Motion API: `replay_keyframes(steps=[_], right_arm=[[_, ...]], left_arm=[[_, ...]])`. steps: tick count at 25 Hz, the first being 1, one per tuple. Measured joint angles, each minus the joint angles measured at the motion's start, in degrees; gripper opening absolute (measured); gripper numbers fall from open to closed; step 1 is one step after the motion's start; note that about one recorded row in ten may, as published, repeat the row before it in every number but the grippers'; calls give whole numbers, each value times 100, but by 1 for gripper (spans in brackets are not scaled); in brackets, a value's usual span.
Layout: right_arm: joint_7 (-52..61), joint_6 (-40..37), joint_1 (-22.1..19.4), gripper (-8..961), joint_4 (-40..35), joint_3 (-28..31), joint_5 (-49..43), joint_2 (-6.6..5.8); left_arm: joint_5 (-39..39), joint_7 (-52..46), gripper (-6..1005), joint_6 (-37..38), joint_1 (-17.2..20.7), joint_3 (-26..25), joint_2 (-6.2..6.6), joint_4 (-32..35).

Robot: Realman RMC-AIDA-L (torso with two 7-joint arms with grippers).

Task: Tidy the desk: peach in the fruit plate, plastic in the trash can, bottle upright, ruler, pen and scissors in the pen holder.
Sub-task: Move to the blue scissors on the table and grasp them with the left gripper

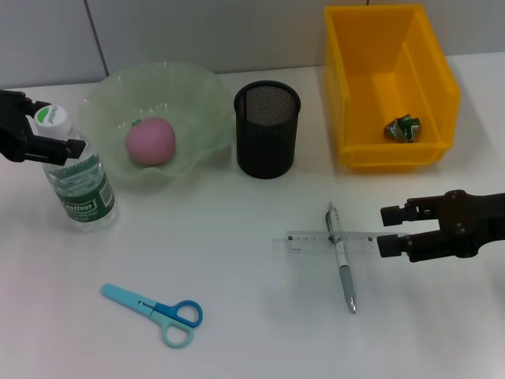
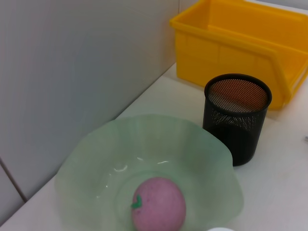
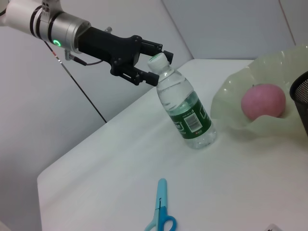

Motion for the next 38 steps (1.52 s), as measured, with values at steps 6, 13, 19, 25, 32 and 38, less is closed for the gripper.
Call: replay_keyframes(steps=[6,13,19,25,32,38], right_arm=[[5,-16,24,769,0,23,15,0],[8,-6,57,768,-2,30,18,0],[-33,-2,86,768,-2,42,19,-6],[-36,-18,87,768,-5,54,30,-31],[5,-28,171,769,-4,64,36,-51],[45,-37,317,769,-19,51,43,-53]], left_arm=[[-46,29,819,-50,-28,-140,2,14],[-568,71,818,-56,-40,-404,32,-43],[-1751,220,818,-3,37,-621,119,-413],[-2962,672,819,450,82,-597,115,-1316],[-3243,1398,818,887,247,-269,-406,-1861],[-3413,1843,817,896,280,182,-422,-2474]])
